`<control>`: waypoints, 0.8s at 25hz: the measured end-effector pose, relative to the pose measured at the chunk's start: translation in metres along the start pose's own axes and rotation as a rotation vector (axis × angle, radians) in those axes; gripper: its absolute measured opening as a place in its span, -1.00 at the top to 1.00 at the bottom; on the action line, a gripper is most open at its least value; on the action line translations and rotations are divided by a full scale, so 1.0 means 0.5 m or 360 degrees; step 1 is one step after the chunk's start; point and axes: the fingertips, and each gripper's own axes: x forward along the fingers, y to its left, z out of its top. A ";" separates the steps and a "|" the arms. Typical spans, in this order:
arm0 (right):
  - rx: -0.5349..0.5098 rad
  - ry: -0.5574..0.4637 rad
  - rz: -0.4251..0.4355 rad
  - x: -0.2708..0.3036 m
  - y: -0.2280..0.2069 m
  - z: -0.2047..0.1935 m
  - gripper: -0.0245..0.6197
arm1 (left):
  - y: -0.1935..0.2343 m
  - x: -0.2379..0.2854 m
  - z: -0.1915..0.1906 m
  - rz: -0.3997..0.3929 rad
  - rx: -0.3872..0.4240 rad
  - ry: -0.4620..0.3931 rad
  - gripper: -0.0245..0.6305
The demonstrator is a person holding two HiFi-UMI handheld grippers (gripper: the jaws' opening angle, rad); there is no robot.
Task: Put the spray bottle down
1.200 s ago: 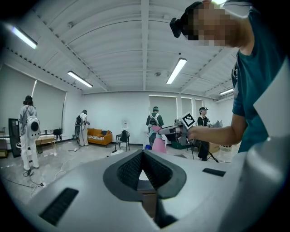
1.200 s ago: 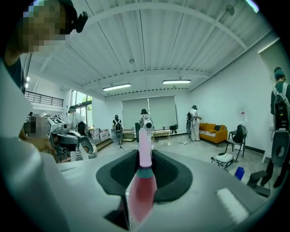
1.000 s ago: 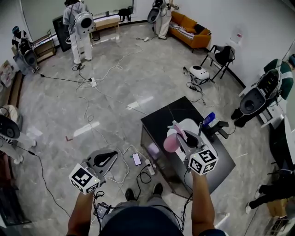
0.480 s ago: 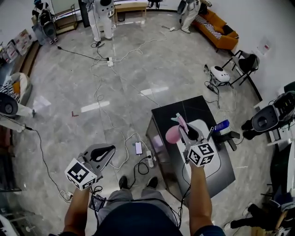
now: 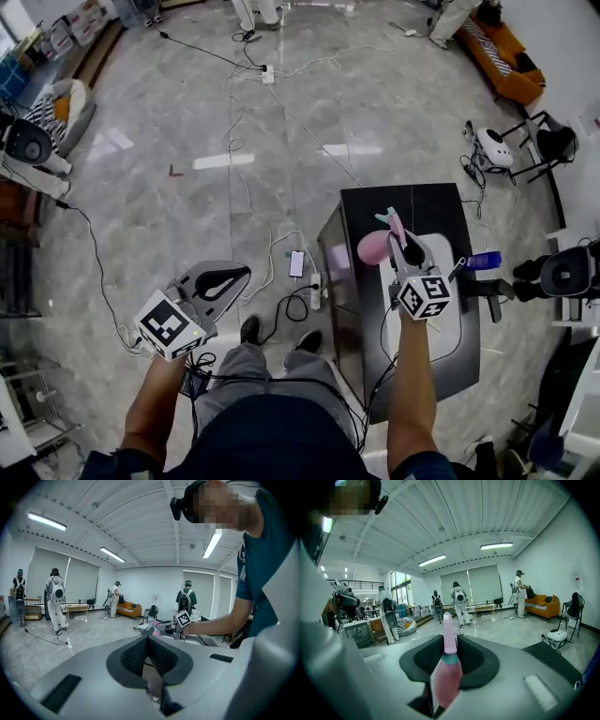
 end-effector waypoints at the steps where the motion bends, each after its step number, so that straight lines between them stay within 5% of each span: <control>1: 0.0001 0.0007 0.0008 0.008 -0.007 -0.013 0.60 | 0.000 0.008 -0.009 0.0009 -0.0008 0.0007 0.91; 20: -0.0113 0.0008 0.0009 0.061 -0.042 -0.113 0.55 | 0.058 0.008 -0.075 0.0203 -0.0032 0.0051 0.91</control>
